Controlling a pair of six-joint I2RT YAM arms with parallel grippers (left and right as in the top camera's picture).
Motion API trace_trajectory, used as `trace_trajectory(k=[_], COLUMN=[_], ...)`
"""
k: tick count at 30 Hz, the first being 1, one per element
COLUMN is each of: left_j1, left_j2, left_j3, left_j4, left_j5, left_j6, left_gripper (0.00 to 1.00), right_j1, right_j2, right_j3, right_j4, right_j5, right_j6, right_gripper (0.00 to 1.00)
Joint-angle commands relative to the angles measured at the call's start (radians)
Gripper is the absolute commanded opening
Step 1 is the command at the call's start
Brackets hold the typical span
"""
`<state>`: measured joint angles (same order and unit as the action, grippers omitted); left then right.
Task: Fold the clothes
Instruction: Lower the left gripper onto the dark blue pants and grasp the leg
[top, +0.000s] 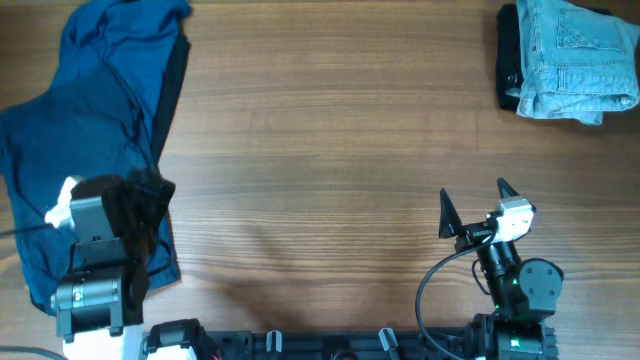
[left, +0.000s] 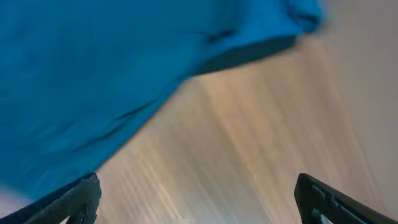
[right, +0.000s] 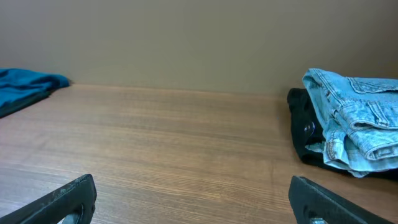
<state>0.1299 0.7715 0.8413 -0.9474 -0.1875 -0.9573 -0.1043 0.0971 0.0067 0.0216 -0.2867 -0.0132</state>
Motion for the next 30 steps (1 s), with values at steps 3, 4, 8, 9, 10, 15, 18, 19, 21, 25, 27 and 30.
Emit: trace_trajectory(k=[3, 4, 8, 9, 10, 15, 18, 19, 21, 25, 27, 30], left_j1=[-0.001, -0.001, -0.001, 0.0, 0.0, 0.014, 0.071, 0.098, 0.167, 0.24, 0.256, 0.259], left_j2=[-0.002, 0.0, 0.008, 0.009, 0.012, 0.079, 0.161, 0.19, 0.253, 0.343, 0.394, 0.459], left_j3=[0.008, 0.008, -0.007, -0.017, -0.029, -0.077, -0.093, -0.093, -0.093, -0.094, -0.099, -0.119], left_j4=[-0.174, -0.198, -0.266, -0.263, -0.257, -0.239, -0.2, -0.19, -0.19, -0.186, -0.172, -0.102], left_j5=[-0.207, -0.208, -0.216, -0.222, -0.222, -0.23, -0.24, -0.237, -0.217, -0.188, -0.207, -0.206], left_j6=[-0.477, -0.494, -0.494, -0.496, -0.507, -0.626, -0.625, -0.621, -0.621, -0.618, -0.618, -0.577], left_gripper=[1.0, 1.0, 1.0, 1.0, 1.0, 1.0, 1.0, 1.0, 1.0, 1.0, 1.0, 1.0], right_j1=[0.002, 0.002, 0.002, 0.002, 0.002, 0.002, 0.002, 0.002, 0.002, 0.002, 0.002, 0.002], right_j2=[-0.004, -0.004, -0.004, -0.004, -0.004, -0.004, -0.004, -0.004, -0.004, -0.004, -0.004, -0.004], right_j3=[-0.002, -0.002, -0.002, -0.002, -0.002, -0.002, -0.002, -0.002, -0.002, -0.002, -0.002, -0.002], right_j4=[0.002, 0.002, 0.002, 0.002, 0.002, 0.002, 0.002, 0.002, 0.002, 0.002, 0.002, 0.002], right_j5=[0.005, 0.005, 0.005, 0.005, 0.005, 0.005, 0.005, 0.005, 0.005, 0.005, 0.005, 0.005], right_j6=[-0.01, -0.01, -0.01, -0.01, -0.01, -0.01, -0.011, -0.01, -0.01, -0.01, -0.01, -0.01], right_gripper=[1.0, 1.0, 1.0, 1.0, 1.0, 1.0, 1.0, 1.0, 1.0, 1.0, 1.0, 1.0])
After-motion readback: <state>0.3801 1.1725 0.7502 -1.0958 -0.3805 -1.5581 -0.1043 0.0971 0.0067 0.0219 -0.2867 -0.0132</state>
